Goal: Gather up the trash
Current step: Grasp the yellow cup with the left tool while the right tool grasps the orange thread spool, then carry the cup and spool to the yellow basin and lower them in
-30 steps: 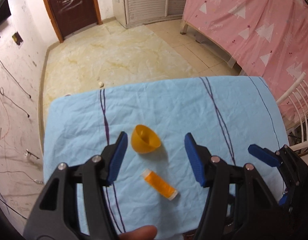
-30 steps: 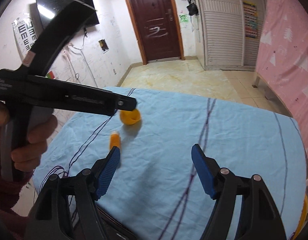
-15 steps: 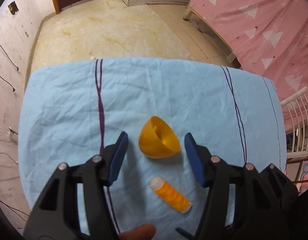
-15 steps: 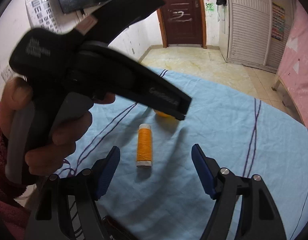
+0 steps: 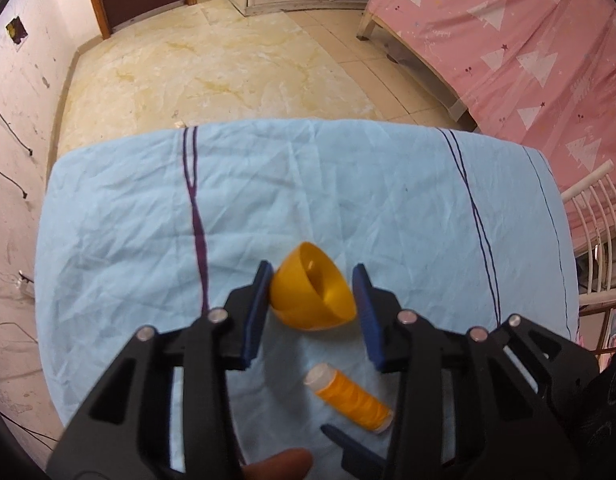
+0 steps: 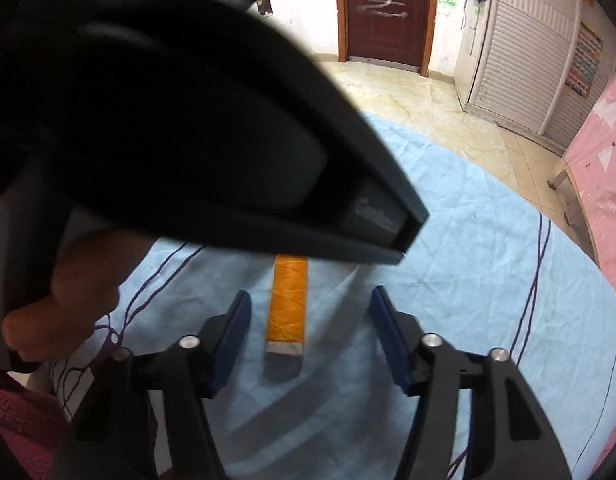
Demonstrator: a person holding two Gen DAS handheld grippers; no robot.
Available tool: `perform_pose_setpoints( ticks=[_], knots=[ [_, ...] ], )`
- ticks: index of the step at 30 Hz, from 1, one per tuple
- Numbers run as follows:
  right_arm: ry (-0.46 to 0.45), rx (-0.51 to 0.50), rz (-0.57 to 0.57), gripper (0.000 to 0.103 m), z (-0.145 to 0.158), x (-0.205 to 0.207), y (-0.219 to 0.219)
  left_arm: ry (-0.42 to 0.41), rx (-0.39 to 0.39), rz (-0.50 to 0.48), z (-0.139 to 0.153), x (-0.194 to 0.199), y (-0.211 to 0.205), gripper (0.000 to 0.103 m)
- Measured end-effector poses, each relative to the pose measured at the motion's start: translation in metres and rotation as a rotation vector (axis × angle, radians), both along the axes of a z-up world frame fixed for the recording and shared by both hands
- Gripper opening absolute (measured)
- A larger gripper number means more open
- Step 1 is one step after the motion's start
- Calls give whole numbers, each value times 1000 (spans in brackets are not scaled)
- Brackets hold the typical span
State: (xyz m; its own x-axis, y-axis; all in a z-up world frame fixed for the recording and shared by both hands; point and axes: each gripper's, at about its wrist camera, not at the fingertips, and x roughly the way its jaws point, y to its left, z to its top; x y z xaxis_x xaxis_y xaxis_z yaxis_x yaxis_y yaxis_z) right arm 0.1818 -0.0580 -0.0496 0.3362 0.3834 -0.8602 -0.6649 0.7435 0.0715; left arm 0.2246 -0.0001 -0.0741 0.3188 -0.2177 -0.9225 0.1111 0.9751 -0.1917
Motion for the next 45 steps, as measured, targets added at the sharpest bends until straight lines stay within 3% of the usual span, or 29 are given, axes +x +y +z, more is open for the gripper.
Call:
perform_pose_setpoints(
  ticks=[4, 14, 19, 29, 37, 45],
  knots=[
    [-16, -27, 8, 35, 0, 2, 9, -7, -12, 29, 4, 1, 8, 39],
    [-12, -24, 52, 10, -1, -4, 20, -31, -3, 99, 18, -6, 35, 39],
    [-16, -8, 50, 9, -1, -8, 17, -31, 2, 111, 18, -15, 37, 39],
    [-76, 117, -78, 9, 27, -22, -55, -88, 2, 113, 44, -38, 22, 39],
    [-145, 237, -227, 9, 60, -34, -127, -136, 11, 50, 67, -54, -26, 39],
    [-205, 300, -375, 9, 70, -56, -202, -174, 21, -49, 86, -67, -92, 39]
  ],
)
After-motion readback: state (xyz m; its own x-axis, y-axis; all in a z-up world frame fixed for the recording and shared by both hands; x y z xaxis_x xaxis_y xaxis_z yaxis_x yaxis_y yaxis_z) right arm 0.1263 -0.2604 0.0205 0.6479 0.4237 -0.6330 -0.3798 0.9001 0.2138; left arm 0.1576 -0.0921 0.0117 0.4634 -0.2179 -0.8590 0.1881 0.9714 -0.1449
